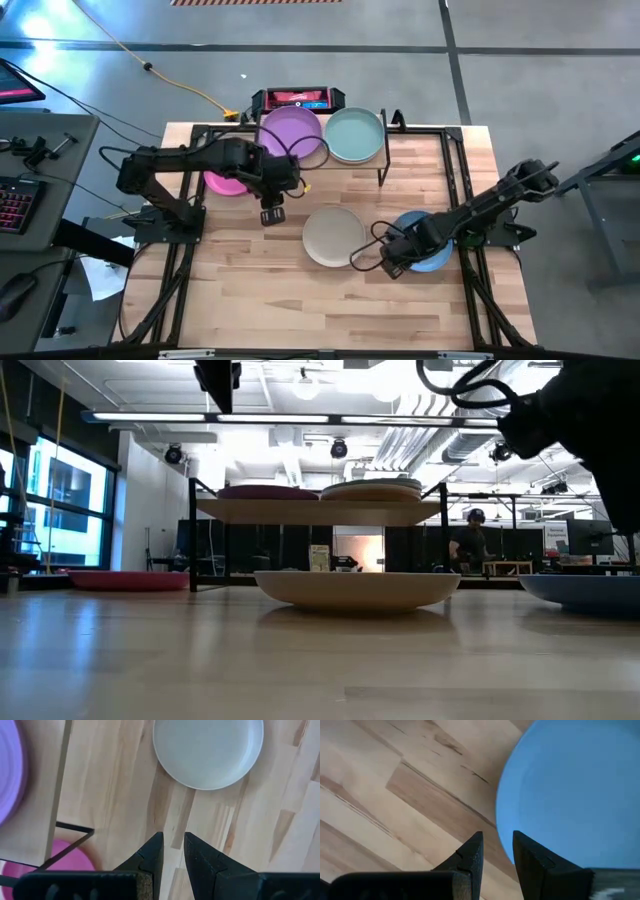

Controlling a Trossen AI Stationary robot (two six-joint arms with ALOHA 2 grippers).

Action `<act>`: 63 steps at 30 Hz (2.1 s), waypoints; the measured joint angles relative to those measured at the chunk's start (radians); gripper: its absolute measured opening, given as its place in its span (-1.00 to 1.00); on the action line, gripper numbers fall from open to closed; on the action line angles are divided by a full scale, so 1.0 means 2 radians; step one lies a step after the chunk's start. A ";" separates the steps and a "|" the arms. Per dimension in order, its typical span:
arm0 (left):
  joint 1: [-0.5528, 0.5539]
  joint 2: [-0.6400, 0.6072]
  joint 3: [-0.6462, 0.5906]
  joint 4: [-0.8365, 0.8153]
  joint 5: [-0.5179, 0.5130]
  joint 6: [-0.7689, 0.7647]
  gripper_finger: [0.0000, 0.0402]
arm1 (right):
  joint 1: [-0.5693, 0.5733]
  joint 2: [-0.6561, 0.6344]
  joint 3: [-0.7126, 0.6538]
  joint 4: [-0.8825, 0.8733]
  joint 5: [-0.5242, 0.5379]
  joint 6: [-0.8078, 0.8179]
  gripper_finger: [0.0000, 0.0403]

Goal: Place and stack plates onto a shelf
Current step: Stack the blue plate on top of the purple plate on the shelf

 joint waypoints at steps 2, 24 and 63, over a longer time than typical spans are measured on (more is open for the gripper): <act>-0.008 0.000 0.000 0.000 -0.008 -0.009 -0.67 | 0.003 0.000 -0.010 0.014 0.000 0.000 -0.58; -0.031 0.000 0.000 0.000 -0.022 -0.034 -0.67 | 0.004 0.033 -0.043 0.071 0.011 -0.005 -0.58; -0.030 0.000 0.000 -0.003 -0.022 -0.024 -0.67 | 0.008 0.083 0.093 -0.104 0.023 -0.015 -1.00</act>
